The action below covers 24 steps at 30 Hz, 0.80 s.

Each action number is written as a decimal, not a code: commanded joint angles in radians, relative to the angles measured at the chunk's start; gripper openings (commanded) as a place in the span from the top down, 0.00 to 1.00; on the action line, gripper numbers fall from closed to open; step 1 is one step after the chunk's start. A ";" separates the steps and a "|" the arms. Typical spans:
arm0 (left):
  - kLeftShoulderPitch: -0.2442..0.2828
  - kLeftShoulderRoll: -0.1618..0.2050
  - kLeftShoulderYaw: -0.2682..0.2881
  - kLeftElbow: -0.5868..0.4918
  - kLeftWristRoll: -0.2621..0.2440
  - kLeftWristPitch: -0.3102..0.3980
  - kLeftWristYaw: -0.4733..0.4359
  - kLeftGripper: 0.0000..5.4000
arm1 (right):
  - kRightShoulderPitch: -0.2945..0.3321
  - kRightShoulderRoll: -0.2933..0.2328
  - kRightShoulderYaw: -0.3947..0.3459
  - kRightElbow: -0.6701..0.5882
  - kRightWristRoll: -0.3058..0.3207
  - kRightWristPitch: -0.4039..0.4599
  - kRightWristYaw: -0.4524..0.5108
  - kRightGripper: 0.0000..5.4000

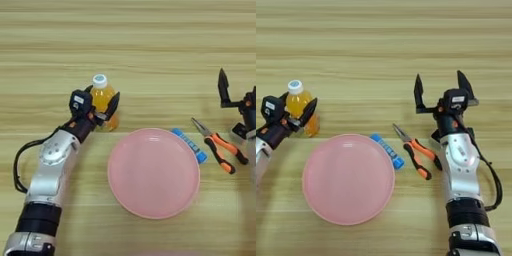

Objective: Move the objects on the table

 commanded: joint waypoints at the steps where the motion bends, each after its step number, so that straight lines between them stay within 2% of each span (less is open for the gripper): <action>1: -0.077 0.024 0.002 -0.043 -0.025 0.033 -0.039 0.34 | -0.008 -0.002 0.021 -0.041 0.020 0.042 0.043 0.00; 5: -0.119 0.042 0.000 -0.047 -0.025 0.051 -0.074 0.34 | -0.013 -0.009 0.040 -0.103 0.056 0.097 0.097 0.00; 10: -0.149 0.061 -0.008 -0.065 -0.029 0.059 -0.115 0.34 | -0.017 -0.033 0.067 -0.211 0.133 0.218 0.198 0.00; 13: -0.164 0.074 -0.013 -0.086 -0.033 0.059 -0.147 0.34 | -0.024 -0.069 0.085 -0.291 0.226 0.357 0.302 0.00; 17: -0.176 0.088 -0.026 -0.117 -0.043 0.068 -0.193 0.34 | -0.037 -0.136 0.105 -0.386 0.319 0.511 0.432 0.00; 20: -0.182 0.093 -0.032 -0.143 -0.063 0.086 -0.219 0.34 | -0.052 -0.183 0.117 -0.435 0.345 0.582 0.505 0.00; 24: -0.193 0.095 -0.036 -0.183 -0.079 0.112 -0.246 0.34 | -0.071 -0.222 0.138 -0.464 0.345 0.639 0.575 0.00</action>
